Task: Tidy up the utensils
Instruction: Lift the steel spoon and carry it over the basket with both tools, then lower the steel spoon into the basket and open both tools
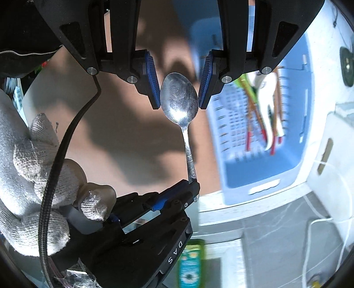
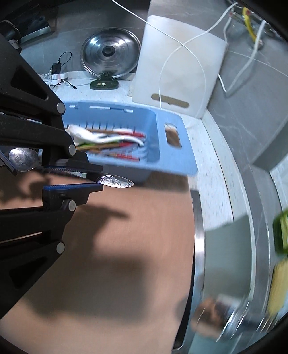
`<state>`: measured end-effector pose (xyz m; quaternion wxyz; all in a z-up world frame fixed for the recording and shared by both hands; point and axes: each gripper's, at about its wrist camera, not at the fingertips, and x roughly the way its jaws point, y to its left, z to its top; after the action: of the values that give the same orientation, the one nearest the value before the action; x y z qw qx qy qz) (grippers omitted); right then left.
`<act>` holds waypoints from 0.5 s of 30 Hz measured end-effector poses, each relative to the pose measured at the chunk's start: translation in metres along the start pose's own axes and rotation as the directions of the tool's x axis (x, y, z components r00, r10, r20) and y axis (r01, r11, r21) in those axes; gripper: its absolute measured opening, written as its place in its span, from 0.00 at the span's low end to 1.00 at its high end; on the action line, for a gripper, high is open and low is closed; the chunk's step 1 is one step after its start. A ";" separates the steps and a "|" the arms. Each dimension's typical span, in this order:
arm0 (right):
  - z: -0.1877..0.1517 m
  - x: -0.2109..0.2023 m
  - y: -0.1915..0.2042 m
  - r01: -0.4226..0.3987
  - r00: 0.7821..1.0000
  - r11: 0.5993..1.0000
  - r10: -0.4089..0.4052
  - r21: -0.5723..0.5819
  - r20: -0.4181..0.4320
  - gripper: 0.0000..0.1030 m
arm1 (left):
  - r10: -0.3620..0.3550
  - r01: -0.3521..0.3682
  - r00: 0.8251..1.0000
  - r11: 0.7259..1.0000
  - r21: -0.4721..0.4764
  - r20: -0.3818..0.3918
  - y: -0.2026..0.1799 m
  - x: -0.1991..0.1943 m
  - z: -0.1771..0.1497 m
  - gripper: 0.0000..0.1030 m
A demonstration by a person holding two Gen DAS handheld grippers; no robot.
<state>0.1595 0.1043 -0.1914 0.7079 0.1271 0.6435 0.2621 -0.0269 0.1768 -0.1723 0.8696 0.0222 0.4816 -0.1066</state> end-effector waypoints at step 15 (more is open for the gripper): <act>0.014 0.079 0.057 0.049 0.994 0.992 -0.060 -0.113 -0.092 0.00 | 0.036 -0.041 0.999 0.990 -0.138 -0.040 0.076 0.022 -0.013 0.32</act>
<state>0.1637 0.1964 -0.2265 0.6892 0.0576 0.6643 0.2835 -0.0110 0.2497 -0.2026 0.8618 -0.0271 0.5034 -0.0556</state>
